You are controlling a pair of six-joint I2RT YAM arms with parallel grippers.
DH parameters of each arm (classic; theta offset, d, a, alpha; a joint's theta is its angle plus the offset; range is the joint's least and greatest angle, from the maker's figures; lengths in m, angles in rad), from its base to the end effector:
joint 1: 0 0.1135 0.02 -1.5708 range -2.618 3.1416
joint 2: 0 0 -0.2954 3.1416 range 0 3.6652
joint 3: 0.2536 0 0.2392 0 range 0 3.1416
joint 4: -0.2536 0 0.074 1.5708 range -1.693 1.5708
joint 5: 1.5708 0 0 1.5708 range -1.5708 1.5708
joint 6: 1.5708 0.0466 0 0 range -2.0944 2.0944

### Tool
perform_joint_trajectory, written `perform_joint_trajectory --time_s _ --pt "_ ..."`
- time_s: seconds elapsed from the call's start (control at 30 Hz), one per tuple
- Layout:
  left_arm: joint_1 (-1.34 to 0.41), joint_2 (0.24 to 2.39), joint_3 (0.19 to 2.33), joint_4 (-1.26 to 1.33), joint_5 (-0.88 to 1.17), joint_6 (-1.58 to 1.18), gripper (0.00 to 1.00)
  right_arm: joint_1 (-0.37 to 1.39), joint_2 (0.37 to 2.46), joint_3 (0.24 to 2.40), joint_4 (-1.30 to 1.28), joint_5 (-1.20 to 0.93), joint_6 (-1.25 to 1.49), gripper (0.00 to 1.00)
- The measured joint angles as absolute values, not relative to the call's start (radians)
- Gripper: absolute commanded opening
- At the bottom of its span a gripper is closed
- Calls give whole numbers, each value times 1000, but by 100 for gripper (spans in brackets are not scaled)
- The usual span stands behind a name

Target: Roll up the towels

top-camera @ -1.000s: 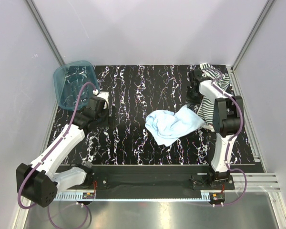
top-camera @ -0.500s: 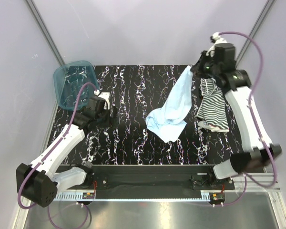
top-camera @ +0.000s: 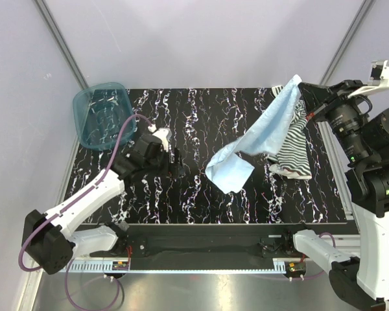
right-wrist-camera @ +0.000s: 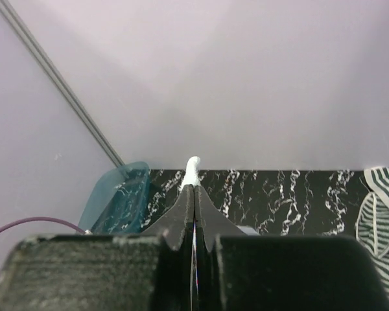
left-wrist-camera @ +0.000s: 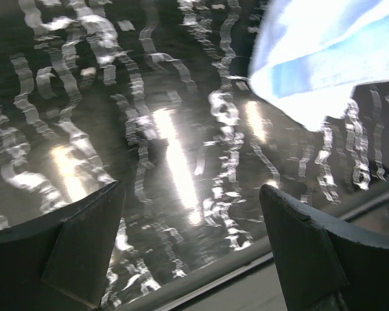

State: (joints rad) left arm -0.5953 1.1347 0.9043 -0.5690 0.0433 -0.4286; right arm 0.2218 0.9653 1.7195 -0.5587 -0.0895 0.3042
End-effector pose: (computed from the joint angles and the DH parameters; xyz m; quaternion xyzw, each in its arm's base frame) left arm 0.1797 -0.1241 0.3004 0.0852 0.9224 -0.2017 0.3181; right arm 0.0943 0.0255 0.5821 -0.0084 0.6350 0.2281 0.7380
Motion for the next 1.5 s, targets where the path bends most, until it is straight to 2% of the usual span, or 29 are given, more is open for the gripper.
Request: perform_joint_trajectory --time_s 0.2,0.43,0.6,0.63,0.83,0.97,1.13,1.37,1.5 --pt "-691 1140 815 -459 54 -496 89 222 1026 1732 -614 -61 308 0" --pt "-737 1114 777 -445 55 -535 89 222 1128 1847 -640 -60 329 0" --pt "-797 1088 767 -414 37 -571 89 223 1243 2105 -640 31 297 0" --pt "-816 1089 765 -408 30 -582 89 223 1295 2217 -652 81 271 0" --pt "-974 1127 771 -386 -62 -650 89 223 1372 2413 -648 229 201 0" --pt "-1071 1230 827 -372 -112 -683 88 223 1364 2408 -648 274 174 0" --pt "-1149 1449 981 -329 -152 -686 88 223 1320 2284 -640 281 169 0" --pt "-1159 1723 1207 -290 -179 -615 89 223 1320 2225 -641 282 155 0" --pt "-1118 1795 1249 -259 -164 -580 89 223 1317 2220 -641 298 134 0"
